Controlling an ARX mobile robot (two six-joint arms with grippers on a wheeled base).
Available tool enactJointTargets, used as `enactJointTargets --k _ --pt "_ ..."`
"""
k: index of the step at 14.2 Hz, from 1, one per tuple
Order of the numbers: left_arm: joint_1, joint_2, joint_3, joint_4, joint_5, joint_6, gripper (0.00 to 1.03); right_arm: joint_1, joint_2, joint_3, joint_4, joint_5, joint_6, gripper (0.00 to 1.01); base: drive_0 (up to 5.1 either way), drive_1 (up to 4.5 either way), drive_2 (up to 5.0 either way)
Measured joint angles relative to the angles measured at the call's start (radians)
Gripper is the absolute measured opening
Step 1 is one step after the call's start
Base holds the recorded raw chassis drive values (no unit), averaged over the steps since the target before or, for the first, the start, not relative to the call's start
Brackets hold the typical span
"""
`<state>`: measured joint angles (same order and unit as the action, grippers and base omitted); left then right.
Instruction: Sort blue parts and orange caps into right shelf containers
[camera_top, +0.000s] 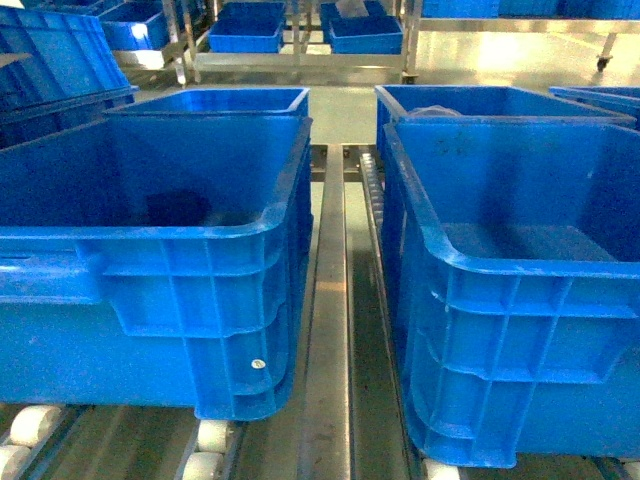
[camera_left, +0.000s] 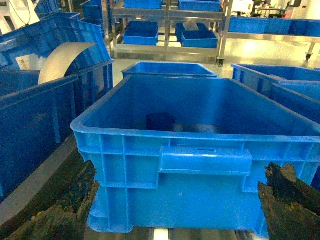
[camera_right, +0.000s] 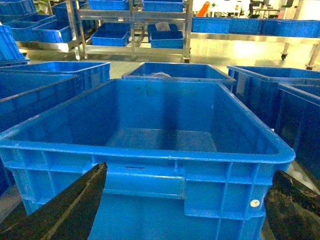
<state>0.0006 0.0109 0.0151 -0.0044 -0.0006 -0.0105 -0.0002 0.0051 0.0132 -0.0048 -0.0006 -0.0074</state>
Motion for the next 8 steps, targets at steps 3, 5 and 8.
enactJointTargets --k 3,5,8 --pt "0.000 0.000 0.000 0.000 0.000 0.000 0.98 0.000 0.000 0.000 0.000 0.000 0.000 0.98 0.0 0.00 0.0" --pt "0.000 0.000 0.000 0.000 0.000 0.000 0.98 0.000 0.000 0.000 0.000 0.000 0.000 0.98 0.0 0.00 0.0" --pt "0.000 0.000 0.000 0.000 0.000 0.000 0.98 0.000 0.000 0.000 0.000 0.000 0.000 0.98 0.0 0.00 0.0"
